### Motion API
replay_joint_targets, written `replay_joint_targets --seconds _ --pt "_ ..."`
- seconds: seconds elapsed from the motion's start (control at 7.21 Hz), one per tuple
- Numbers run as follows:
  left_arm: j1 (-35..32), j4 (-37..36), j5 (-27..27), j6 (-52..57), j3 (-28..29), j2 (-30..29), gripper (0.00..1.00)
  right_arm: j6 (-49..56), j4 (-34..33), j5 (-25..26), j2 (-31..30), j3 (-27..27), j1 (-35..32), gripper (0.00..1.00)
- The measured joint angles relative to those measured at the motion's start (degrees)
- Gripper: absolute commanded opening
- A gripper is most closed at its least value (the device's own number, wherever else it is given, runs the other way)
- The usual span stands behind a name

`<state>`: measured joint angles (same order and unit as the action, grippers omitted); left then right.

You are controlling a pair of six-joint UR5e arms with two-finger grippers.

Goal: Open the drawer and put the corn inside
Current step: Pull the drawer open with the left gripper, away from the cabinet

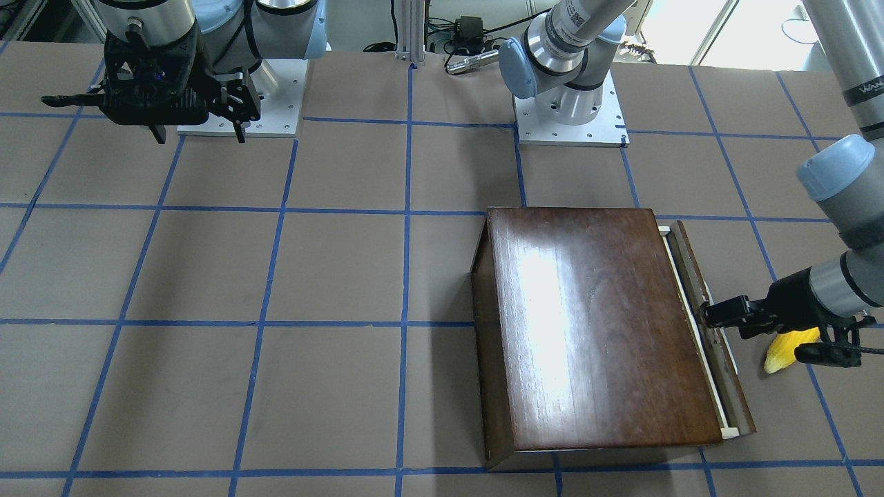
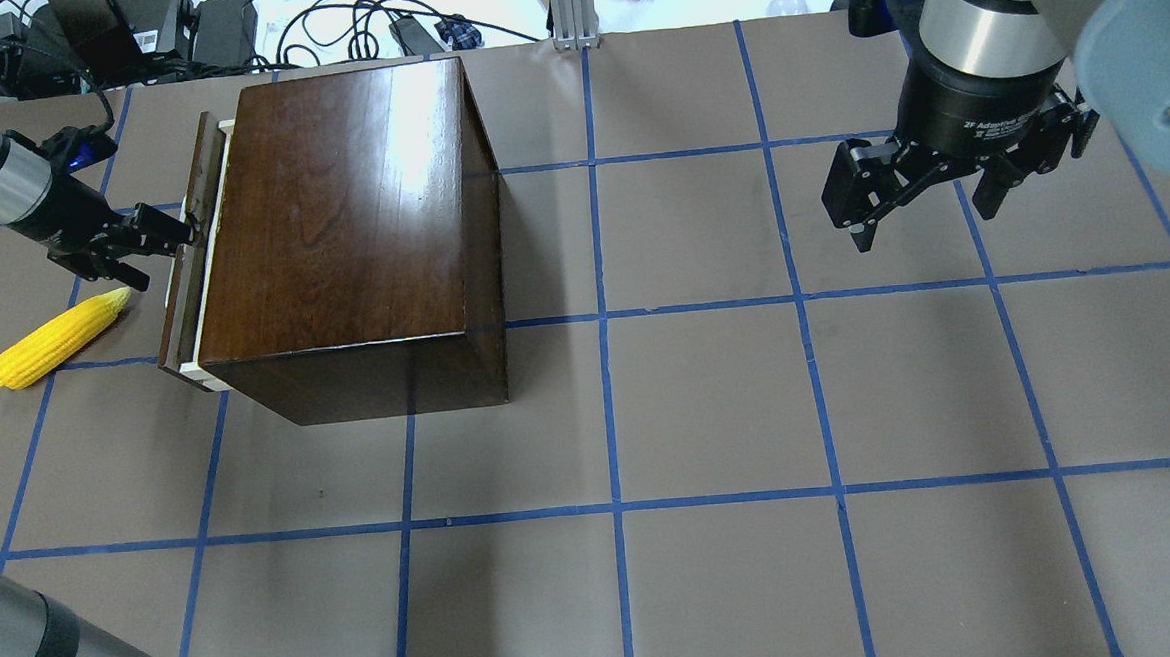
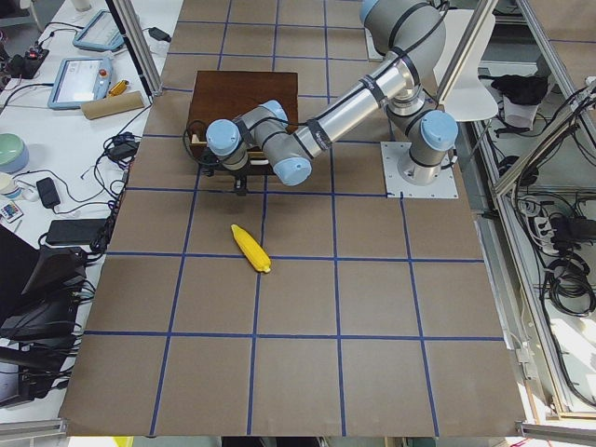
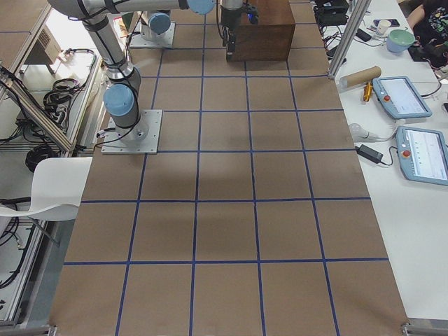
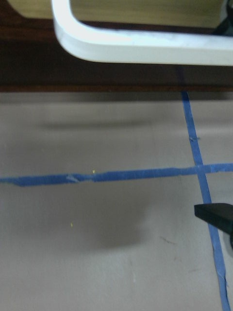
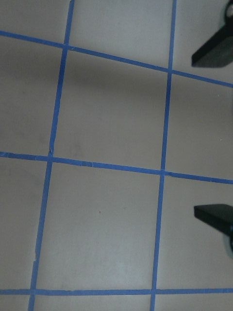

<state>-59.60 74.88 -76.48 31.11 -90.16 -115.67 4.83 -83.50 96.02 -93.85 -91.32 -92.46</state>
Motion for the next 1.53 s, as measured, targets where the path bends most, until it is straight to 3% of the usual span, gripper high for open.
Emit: replay_joint_targets --seconds 1.53 --pt "5.17 -0.08 -0.08 0.53 0.44 0.23 1.00 0.00 0.00 -0.04 0.02 0.00 0.00 1.00"
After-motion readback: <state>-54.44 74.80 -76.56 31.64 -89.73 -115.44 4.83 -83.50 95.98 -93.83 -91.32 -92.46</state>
